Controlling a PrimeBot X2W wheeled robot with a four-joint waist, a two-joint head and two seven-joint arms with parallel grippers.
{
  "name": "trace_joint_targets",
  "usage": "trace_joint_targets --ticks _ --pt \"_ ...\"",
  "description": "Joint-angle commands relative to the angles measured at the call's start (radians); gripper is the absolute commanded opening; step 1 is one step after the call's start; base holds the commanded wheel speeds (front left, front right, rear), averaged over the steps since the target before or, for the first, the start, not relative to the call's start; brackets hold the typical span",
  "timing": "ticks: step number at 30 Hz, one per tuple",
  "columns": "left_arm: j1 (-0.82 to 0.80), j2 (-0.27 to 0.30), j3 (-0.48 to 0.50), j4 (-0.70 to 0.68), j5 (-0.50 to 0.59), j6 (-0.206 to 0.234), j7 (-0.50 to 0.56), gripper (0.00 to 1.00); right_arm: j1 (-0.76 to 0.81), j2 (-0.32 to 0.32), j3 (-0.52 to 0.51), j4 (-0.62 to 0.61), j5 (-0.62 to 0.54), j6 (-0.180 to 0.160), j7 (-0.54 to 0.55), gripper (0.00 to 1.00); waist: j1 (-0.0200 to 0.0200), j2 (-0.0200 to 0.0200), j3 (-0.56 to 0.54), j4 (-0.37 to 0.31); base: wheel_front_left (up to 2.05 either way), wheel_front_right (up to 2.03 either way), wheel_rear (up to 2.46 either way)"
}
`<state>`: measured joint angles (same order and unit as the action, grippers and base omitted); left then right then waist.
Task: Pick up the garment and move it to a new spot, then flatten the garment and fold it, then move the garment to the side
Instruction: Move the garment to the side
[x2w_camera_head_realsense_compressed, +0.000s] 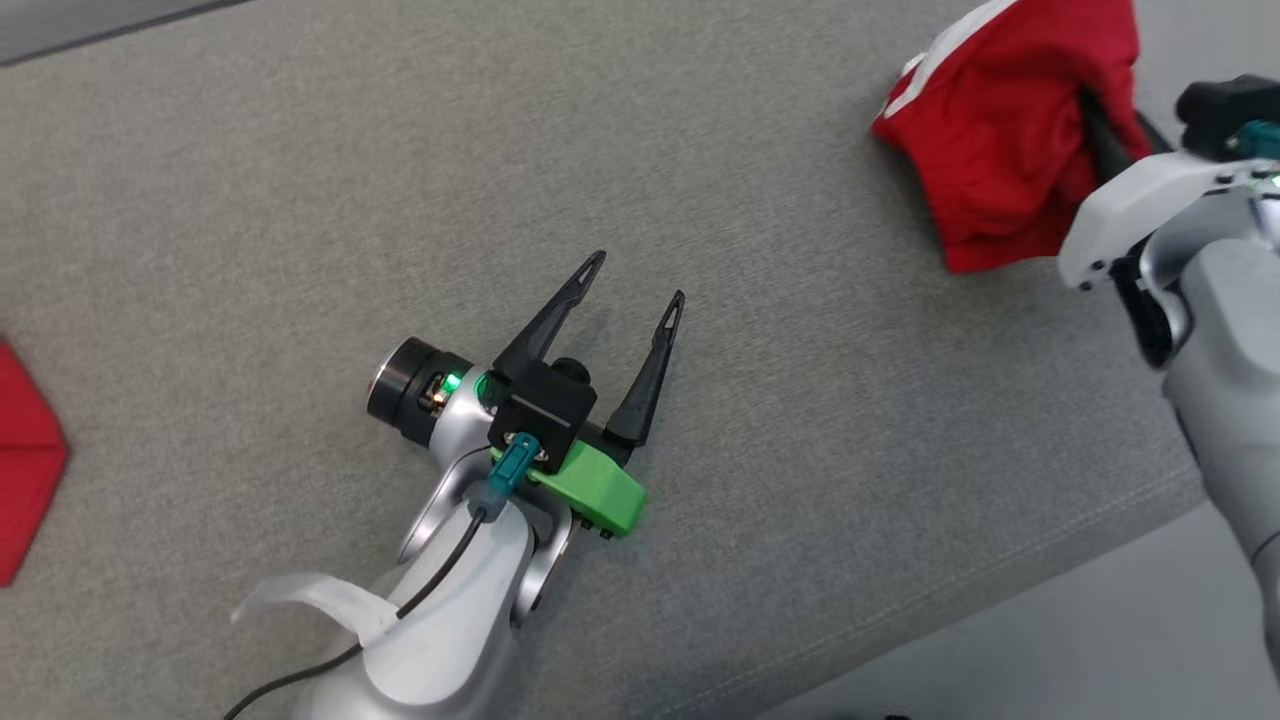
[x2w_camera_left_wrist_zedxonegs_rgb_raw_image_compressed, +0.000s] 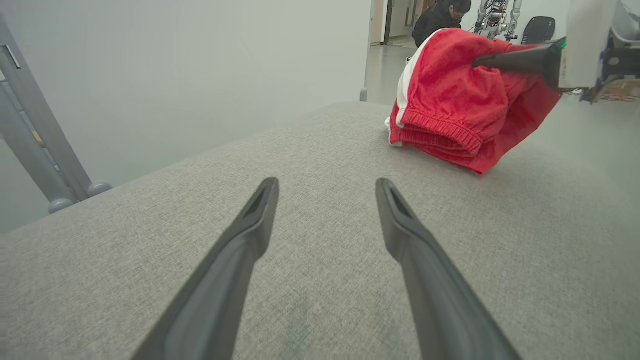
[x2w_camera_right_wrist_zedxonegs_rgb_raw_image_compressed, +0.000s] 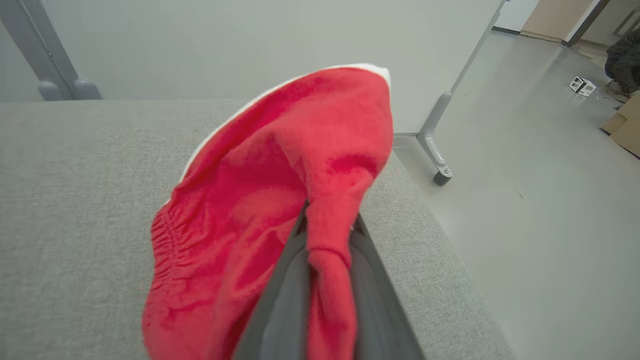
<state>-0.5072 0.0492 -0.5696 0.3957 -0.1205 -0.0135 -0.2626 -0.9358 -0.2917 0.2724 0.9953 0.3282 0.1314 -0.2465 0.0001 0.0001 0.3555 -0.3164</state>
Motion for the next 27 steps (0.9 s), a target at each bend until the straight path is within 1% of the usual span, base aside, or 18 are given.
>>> trace_joint_targets --ticks 1,6,7,8,9,11,16,17,19,23,25,27 --pt "-0.023 0.005 0.002 -0.011 0.01 -0.004 -0.003 1.0 -0.039 -0.027 -0.016 0.033 -0.016 -0.001 0.007 0.0 -0.0001 -0.0001 0.14 0.137 0.0 0.0 0.0" --pt "-0.033 0.004 0.006 -0.034 0.02 -0.004 -0.003 1.0 -0.118 -0.102 -0.067 0.158 -0.077 -0.001 0.012 0.0 -0.0001 -0.0001 0.181 0.175 0.0 0.0 0.0" --pt "-0.035 0.005 0.008 -0.036 0.022 -0.004 -0.003 1.0 -0.13 -0.115 -0.082 0.182 -0.085 -0.001 0.013 0.11 -0.0001 -0.0001 0.186 0.179 0.0 0.0 0.0" --pt "-0.036 0.006 0.011 -0.037 0.026 -0.004 -0.003 1.0 -0.144 -0.128 -0.102 0.206 -0.094 -0.001 0.012 0.45 -0.0001 -0.0001 0.19 0.181 0.0 0.0 0.0" --pt "-0.036 0.008 0.014 -0.038 0.028 -0.005 -0.003 1.0 -0.151 -0.133 -0.119 0.224 -0.106 -0.001 0.009 1.0 -0.0001 -0.0001 0.192 0.183 0.0 0.0 0.0" --pt "-0.034 0.01 0.021 -0.04 0.03 -0.004 -0.003 1.0 -0.167 -0.156 -0.161 0.247 -0.127 -0.001 0.0 1.0 -0.0001 -0.0001 0.195 0.184 0.0 0.0 0.0" --pt "-0.021 0.013 0.044 -0.036 0.026 0.0 -0.003 1.0 -0.148 -0.188 -0.272 0.27 -0.191 -0.001 -0.017 1.0 -0.0001 -0.0001 0.179 0.179 0.0 0.0 0.0" --pt "-0.015 0.013 0.05 -0.037 0.023 0.002 -0.002 1.0 -0.14 -0.191 -0.301 0.268 -0.205 -0.001 -0.019 1.0 -0.0001 -0.0001 0.172 0.177 0.0 0.0 0.0" --pt "-0.005 0.012 0.062 -0.041 0.018 0.005 -0.002 1.0 -0.121 -0.186 -0.37 0.212 -0.233 -0.001 -0.02 1.0 -0.0001 -0.0001 0.156 0.175 0.0 0.0 0.0" --pt "0.013 0.011 0.091 -0.046 0.01 0.011 -0.002 1.0 -0.032 -0.157 -0.5 0.087 -0.344 -0.001 -0.019 1.0 -0.0001 -0.0001 0.116 0.176 0.0 0.0 0.0" --pt "0.028 0.011 0.106 -0.046 0.006 0.013 -0.002 1.0 0.008 -0.118 -0.563 0.021 -0.389 -0.001 -0.019 1.0 -0.0001 -0.0001 0.089 0.181 0.0 0.0 0.0" --pt "0.044 0.011 0.125 -0.045 -0.002 0.017 -0.002 1.0 0.052 -0.065 -0.6 -0.043 -0.416 -0.001 -0.019 1.0 -0.0001 -0.0001 0.062 0.187 0.0 0.0 0.0"
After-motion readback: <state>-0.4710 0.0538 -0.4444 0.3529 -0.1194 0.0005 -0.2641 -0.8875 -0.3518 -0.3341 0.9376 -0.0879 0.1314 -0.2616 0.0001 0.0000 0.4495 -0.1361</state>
